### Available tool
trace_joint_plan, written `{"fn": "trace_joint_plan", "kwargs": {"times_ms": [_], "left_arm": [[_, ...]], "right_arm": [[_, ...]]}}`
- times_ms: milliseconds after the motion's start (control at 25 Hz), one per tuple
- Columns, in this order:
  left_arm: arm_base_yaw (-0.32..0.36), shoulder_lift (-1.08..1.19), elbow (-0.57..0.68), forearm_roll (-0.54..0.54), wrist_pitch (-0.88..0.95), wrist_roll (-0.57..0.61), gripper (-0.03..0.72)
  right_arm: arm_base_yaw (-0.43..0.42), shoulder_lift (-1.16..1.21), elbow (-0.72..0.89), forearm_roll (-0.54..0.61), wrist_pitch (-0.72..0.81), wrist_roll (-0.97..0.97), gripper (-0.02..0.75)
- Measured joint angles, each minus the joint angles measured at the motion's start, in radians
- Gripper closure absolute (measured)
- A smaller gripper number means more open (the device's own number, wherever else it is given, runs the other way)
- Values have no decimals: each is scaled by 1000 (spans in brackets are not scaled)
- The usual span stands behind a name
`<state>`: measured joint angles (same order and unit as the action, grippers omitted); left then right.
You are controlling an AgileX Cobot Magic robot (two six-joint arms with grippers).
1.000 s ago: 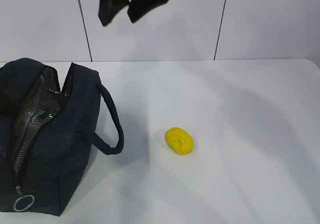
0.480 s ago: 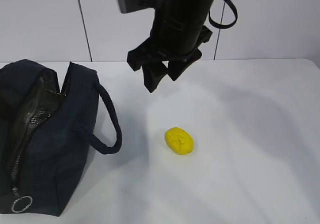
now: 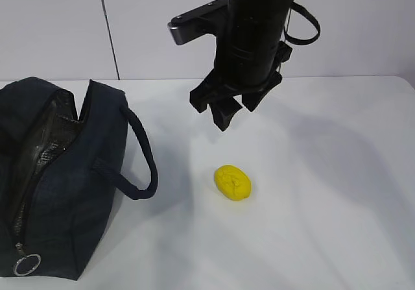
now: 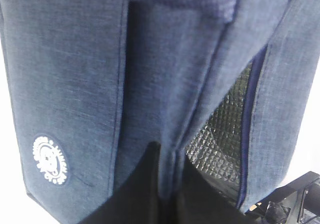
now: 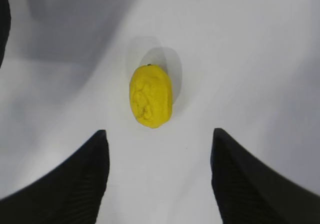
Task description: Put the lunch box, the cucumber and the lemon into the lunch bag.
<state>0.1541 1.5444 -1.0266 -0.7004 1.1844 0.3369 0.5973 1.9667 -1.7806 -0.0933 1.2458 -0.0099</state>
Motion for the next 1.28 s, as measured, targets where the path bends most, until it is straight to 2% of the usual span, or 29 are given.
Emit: {"fn": "trace_joint_plan", "kwargs": {"times_ms": [280, 1280], "left_arm": [[0, 0, 0, 0, 0, 0, 692], [0, 0, 0, 5, 2, 0, 692]], "right_arm": [[0, 68, 0, -13, -3, 28, 240], [-1, 268, 2, -22, -24, 30, 239]]}}
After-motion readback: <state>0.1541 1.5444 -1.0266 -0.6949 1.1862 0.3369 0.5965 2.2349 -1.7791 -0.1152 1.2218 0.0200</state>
